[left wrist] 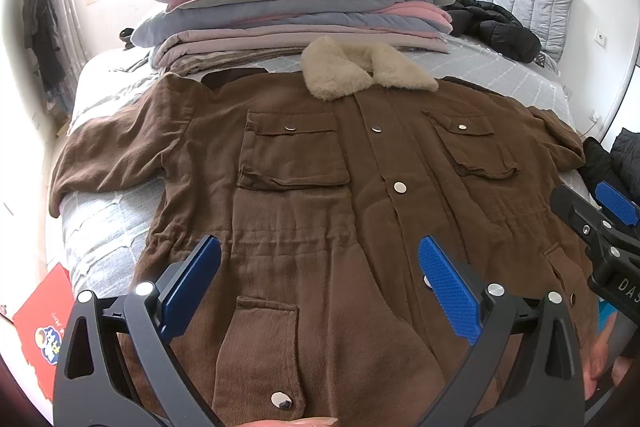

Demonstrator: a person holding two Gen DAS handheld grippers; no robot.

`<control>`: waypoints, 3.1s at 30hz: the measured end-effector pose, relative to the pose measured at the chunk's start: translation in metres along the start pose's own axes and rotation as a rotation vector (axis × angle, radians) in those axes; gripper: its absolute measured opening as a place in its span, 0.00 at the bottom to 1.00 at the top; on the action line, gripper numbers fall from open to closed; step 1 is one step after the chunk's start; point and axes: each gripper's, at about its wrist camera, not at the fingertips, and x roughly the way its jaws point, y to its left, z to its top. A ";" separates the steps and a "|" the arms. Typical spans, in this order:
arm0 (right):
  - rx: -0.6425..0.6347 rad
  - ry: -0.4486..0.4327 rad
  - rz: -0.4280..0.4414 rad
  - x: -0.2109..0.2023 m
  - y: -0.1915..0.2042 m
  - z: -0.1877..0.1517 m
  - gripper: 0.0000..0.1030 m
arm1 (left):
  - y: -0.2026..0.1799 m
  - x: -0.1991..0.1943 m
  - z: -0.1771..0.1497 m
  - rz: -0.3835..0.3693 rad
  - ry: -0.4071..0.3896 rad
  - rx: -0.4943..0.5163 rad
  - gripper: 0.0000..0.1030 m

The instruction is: Fold large clothes

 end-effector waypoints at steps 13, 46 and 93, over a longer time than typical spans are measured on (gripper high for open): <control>0.000 0.004 -0.001 -0.001 0.000 0.002 0.94 | 0.000 0.000 -0.001 0.007 -0.003 0.005 0.93; 0.038 0.031 -0.019 0.005 -0.010 0.006 0.94 | 0.002 0.001 0.000 0.023 0.010 -0.007 0.93; -0.171 -0.011 -0.224 0.012 -0.039 0.057 0.94 | -0.003 0.015 0.010 0.059 0.016 0.011 0.93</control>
